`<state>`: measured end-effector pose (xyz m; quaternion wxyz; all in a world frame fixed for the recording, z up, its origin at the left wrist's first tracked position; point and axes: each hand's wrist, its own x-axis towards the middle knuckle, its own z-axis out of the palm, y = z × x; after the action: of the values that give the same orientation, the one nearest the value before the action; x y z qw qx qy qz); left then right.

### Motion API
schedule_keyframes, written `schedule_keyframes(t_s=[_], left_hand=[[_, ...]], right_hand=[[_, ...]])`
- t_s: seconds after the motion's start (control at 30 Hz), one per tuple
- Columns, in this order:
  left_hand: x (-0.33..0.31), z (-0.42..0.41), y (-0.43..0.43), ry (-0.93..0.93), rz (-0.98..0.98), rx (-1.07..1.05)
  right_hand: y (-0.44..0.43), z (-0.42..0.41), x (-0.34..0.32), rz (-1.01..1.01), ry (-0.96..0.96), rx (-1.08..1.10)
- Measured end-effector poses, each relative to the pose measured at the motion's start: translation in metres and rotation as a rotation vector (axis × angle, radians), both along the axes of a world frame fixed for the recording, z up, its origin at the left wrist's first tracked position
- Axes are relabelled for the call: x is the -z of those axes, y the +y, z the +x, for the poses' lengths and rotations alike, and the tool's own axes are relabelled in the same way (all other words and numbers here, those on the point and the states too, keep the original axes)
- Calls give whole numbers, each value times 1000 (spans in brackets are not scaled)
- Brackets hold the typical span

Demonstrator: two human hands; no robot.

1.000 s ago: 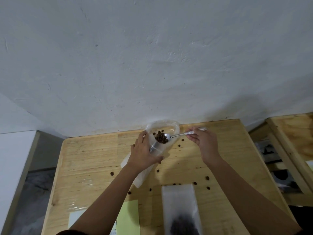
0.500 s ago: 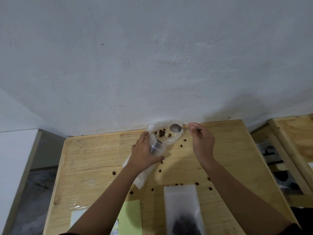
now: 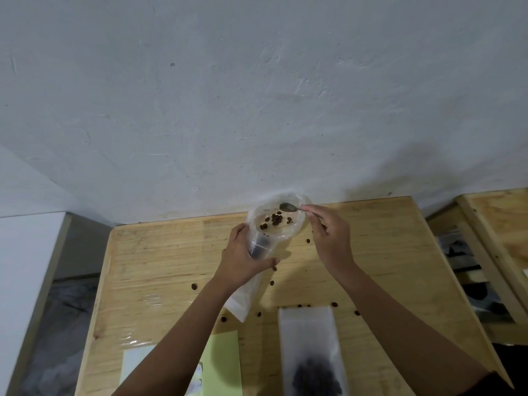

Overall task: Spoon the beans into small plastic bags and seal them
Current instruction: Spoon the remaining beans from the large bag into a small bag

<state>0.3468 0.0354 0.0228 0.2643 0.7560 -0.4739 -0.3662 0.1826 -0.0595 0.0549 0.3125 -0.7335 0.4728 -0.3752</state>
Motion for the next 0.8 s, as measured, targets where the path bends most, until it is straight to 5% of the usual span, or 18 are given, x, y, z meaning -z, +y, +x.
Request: schedule_keyframes(t_s=[0.33, 0.8], left_hand=[[-1, -11, 1, -190, -131, 17], [3, -13, -6, -49, 65, 69]], right_hand=[[-10, -15, 13, -197, 106, 44], [3, -6, -2, -171, -29, -46]])
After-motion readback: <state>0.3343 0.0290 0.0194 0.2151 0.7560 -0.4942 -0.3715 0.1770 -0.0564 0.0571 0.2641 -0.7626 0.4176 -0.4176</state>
